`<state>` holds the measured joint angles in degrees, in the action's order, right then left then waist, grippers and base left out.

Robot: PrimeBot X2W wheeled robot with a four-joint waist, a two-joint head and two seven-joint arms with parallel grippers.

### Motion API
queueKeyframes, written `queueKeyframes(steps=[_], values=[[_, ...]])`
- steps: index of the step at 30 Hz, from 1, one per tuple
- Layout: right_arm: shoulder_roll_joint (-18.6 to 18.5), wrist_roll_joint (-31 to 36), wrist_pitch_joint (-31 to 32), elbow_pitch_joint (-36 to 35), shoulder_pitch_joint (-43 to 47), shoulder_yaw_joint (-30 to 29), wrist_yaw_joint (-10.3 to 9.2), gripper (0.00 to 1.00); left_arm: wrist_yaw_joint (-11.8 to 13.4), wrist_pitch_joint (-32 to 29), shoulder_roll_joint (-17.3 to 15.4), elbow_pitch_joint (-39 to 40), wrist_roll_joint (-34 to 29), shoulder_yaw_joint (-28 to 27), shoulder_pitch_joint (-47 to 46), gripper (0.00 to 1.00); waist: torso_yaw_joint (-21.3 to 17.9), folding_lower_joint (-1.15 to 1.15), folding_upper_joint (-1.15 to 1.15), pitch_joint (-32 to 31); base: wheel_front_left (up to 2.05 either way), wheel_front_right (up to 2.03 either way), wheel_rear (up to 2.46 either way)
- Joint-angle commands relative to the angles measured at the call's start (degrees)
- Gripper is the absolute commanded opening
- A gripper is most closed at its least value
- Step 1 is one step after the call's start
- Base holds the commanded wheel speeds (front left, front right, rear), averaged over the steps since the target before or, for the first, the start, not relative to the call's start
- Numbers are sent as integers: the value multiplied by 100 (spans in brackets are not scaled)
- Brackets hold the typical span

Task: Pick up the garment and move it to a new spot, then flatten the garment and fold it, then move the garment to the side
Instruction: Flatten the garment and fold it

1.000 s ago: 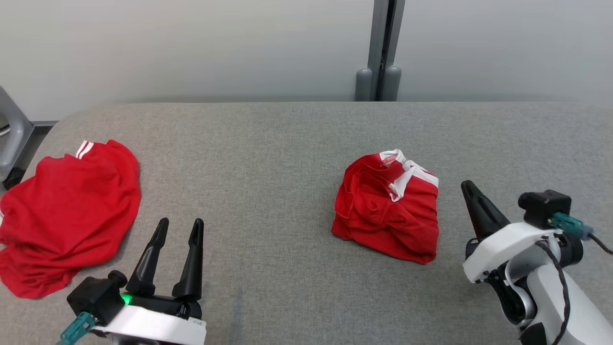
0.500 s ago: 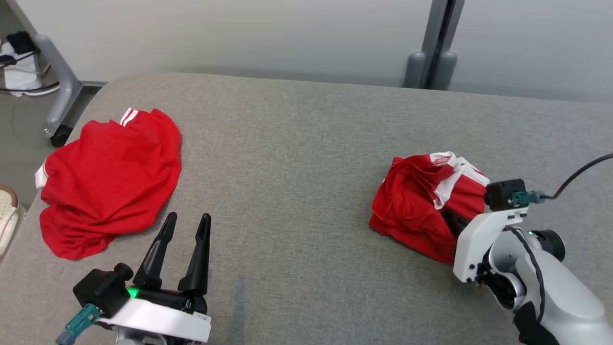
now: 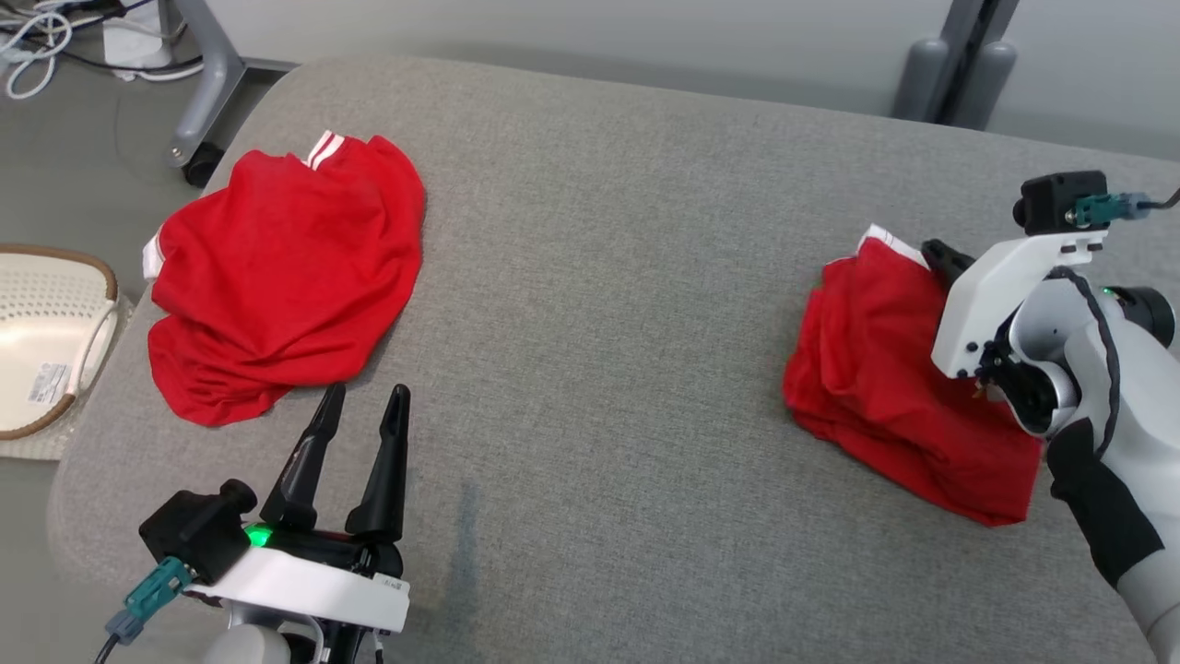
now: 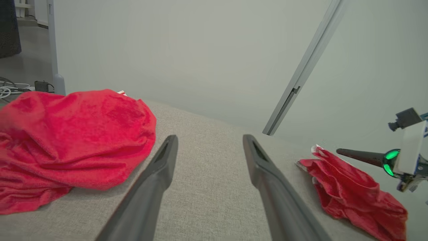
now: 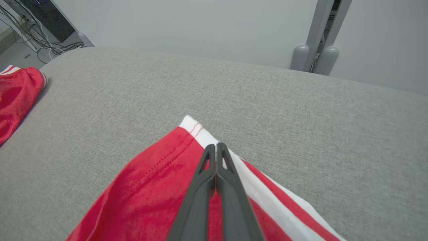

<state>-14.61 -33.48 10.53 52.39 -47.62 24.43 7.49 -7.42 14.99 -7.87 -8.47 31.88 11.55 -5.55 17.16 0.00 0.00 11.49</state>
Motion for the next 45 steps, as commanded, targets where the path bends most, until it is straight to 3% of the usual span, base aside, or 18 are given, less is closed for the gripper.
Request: queueKeyframes(steps=[1, 8, 15, 16, 17, 18, 19, 20, 21, 28, 35, 45], values=[[-4, -46, -73, 66, -146, 26, 1, 0, -11, 26, -11, -19, 41, -7, -147, 100, 146, 0, 0, 144, 0, 0, 0], [116, -208, -847, 312, -478, 135, 1, 0, -11, 26, -21, -83, 44, -54, -195, 100, 145, 0, 0, 80, 0, 0, 0], [76, -528, -1622, -50, -105, 512, 1, 2, -11, 26, -40, -51, -93, -203, 53, 100, -340, 0, 0, -343, 0, 0, 0], [77, -600, -1779, -201, 26, 623, 1, 33, -11, 26, -55, -18, -140, -291, 104, 100, -529, 0, 0, -462, 0, 0, 0], [63, -632, -1866, -280, 93, 661, 1, 47, -11, 26, -62, -9, -166, -318, 136, 100, -613, 0, 0, -508, 0, 0, 0], [81, -666, -1938, -353, 157, 702, 1, 71, -11, 25, -69, -3, -186, -369, 170, 100, -717, 0, 0, -566, 0, 0, 0], [81, -666, -1938, -353, 157, 702, 1, 71, -11, 25, -69, -3, -186, -369, 170, 100, -717, 0, 0, -566, 0, 0, 0], [75, -697, -2014, -444, 229, 726, 1, 96, -11, 26, -78, 6, -207, -406, 185, 100, -802, 0, 0, -611, 0, 0, 0], [74, -718, -2083, -518, 289, 753, 1, 100, -11, 25, -86, 21, -234, -445, 212, 100, -897, 0, 0, -661, 0, 0, 0], [-35, -643, -2495, -1101, 819, 637, 1, 100, -11, 25, -113, 103, -381, -805, 403, 100, -1452, 0, 0, -949, 0, 0, 0], [-67, -182, -2579, -2003, 1679, -43, 1, 100, -11, 25, -32, 194, -519, -1063, 535, 100, -1773, 0, 0, -1090, 0, 0, 0], [487, 950, -2578, -3399, 3391, -1287, 1, 100, -10, 25, 76, 144, -608, -1074, 642, 100, -1858, 0, 0, -1117, 0, 0, 0]])
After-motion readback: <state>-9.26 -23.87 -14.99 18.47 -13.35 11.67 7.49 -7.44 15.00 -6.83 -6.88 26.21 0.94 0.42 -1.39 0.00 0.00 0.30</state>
